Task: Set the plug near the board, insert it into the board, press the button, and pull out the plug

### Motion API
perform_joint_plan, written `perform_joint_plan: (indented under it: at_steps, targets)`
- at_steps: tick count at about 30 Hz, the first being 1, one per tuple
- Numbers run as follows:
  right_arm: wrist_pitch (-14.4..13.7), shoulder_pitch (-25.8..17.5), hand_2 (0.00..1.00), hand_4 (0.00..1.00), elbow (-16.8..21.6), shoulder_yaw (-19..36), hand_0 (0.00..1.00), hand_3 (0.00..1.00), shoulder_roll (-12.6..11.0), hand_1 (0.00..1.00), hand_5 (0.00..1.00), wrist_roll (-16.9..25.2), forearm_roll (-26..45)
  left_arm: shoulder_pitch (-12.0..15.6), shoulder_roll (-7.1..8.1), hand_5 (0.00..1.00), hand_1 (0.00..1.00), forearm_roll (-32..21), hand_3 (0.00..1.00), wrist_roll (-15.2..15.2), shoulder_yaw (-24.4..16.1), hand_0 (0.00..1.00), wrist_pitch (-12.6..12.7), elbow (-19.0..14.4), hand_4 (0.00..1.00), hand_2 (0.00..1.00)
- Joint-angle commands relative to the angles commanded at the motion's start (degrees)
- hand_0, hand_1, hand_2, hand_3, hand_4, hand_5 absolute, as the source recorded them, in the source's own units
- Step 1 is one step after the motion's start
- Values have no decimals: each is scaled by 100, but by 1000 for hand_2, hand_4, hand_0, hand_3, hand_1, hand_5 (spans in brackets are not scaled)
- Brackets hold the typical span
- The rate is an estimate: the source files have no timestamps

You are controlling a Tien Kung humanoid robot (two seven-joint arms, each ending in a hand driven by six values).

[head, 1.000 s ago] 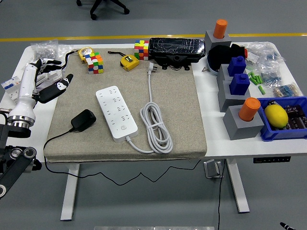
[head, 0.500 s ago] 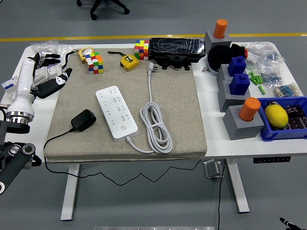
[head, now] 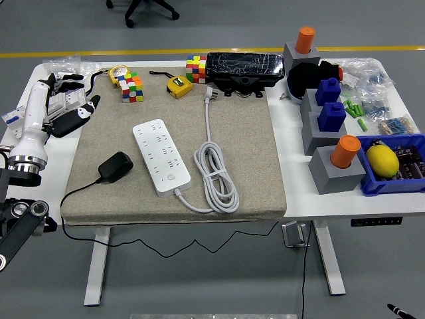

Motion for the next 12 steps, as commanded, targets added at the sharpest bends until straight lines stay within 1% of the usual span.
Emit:
perform_joint_plan:
  at_steps: [7, 12]
  targets:
    - [-3, -19, 632, 985, -7, 15, 651, 558, -17, 647, 552, -4, -3, 5, 20, 284, 662, 19, 640, 36, 27, 695, -12, 15, 824, 607]
    - [-2, -32, 632, 985, -16, 29, 651, 558, -26, 647, 552, -2, 7, -12, 3, 284, 662, 42, 640, 56, 56, 695, -26, 56, 824, 607]
